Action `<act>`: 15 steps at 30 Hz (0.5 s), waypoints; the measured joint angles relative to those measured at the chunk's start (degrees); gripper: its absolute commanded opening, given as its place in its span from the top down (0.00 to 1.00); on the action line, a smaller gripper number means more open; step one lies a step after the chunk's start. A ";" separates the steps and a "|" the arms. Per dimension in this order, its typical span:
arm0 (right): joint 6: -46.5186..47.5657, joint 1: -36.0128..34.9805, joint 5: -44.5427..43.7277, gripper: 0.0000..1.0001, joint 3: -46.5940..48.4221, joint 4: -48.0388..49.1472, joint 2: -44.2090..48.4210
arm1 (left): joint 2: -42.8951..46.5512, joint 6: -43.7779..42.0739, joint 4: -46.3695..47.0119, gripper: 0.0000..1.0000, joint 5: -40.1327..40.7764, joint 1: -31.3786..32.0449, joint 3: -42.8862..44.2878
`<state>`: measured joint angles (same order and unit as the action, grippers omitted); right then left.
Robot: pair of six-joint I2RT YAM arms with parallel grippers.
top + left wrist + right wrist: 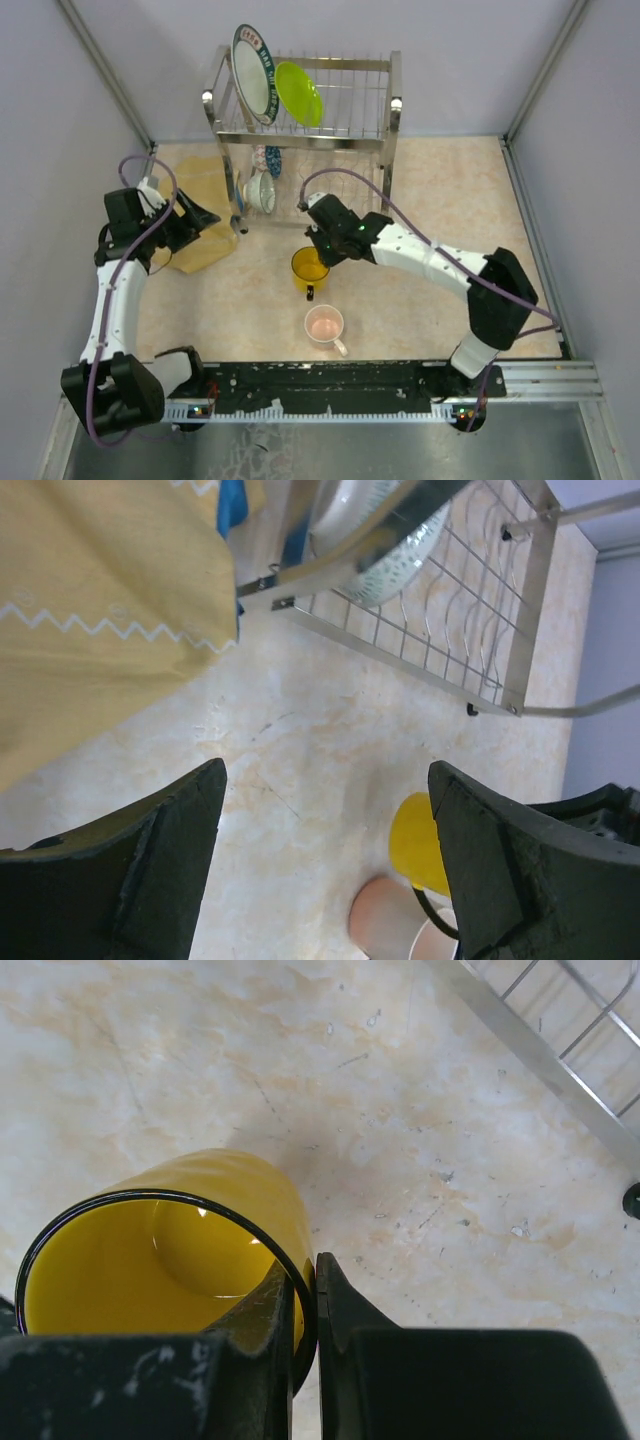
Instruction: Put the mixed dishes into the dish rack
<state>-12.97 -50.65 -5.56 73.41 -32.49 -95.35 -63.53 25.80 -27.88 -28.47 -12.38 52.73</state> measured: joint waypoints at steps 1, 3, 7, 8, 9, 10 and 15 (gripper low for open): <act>-0.87 0.20 0.48 1.00 -0.04 -0.24 1.62 | 0.85 0.09 -0.02 0.14 -0.70 0.42 -0.24; -2.51 0.74 1.51 1.00 -0.04 -0.13 4.39 | 2.23 0.59 0.07 0.16 -2.19 1.03 -1.09; -6.23 3.13 4.33 1.00 -0.35 0.52 9.20 | 5.09 3.28 1.22 0.16 -7.02 2.49 -4.44; -7.15 3.85 5.11 1.00 -0.66 0.94 10.03 | 5.79 4.13 1.70 0.16 -8.15 2.95 -5.18; -8.24 4.74 6.16 1.00 -1.11 1.68 10.88 | 6.84 5.01 2.67 0.16 -9.64 3.56 -6.29; -9.33 5.64 7.28 1.00 -1.90 2.89 11.72 | 8.11 6.05 3.63 0.16 -11.04 4.33 -7.52; -14.53 8.39 12.68 1.00 -5.77 7.91 13.22 | 13.92 12.48 10.73 0.15 -17.59 9.90 -13.40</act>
<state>-27.51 -42.26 7.11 67.64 -24.58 -82.13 -49.60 38.28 -17.15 -46.06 -2.48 39.33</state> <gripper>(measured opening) 0.066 0.844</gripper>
